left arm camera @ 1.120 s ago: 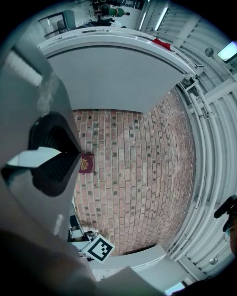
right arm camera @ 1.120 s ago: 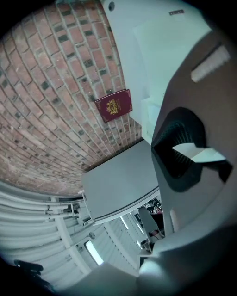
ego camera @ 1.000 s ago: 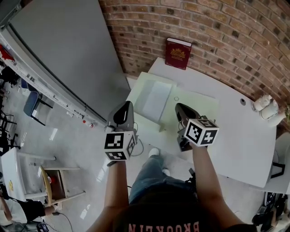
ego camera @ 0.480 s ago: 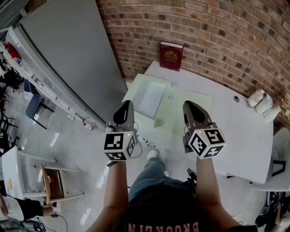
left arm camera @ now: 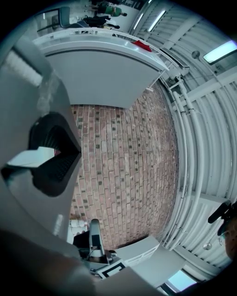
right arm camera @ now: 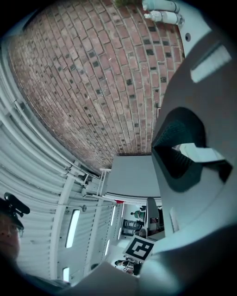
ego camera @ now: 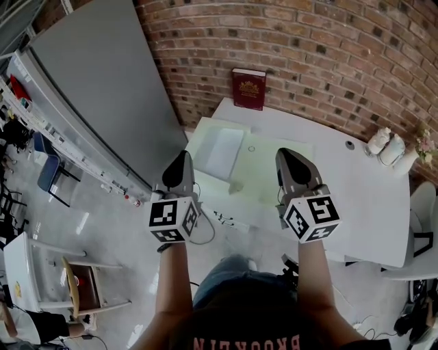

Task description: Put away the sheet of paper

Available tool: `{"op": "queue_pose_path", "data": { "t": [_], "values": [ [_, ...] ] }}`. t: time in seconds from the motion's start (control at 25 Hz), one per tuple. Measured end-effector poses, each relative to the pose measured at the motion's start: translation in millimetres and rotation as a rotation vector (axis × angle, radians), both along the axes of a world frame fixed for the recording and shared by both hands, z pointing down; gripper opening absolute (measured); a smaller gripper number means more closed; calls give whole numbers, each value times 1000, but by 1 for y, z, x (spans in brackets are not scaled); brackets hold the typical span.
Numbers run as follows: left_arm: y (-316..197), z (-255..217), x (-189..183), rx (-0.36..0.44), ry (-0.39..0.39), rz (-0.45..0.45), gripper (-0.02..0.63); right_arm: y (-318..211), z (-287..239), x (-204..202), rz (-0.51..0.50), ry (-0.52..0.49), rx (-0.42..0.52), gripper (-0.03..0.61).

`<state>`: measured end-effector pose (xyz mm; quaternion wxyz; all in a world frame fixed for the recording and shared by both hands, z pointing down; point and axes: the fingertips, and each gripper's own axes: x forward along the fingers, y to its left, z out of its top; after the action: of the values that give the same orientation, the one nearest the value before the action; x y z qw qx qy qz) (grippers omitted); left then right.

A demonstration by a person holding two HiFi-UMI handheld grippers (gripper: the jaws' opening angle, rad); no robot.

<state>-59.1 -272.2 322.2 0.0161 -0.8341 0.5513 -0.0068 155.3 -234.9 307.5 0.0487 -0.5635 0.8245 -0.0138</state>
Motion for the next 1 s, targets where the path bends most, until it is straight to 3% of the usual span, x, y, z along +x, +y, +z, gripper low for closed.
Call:
{"op": "queue_pose_path", "data": {
  "t": [0.72,1.0],
  "values": [
    [-21,-51,-2,85,8,71,0,0,-63,-16,87,128,127,2],
    [-19,-73,-3,133,-41,95,0,4,-86,-13,122,133,175,2]
  ]
}}
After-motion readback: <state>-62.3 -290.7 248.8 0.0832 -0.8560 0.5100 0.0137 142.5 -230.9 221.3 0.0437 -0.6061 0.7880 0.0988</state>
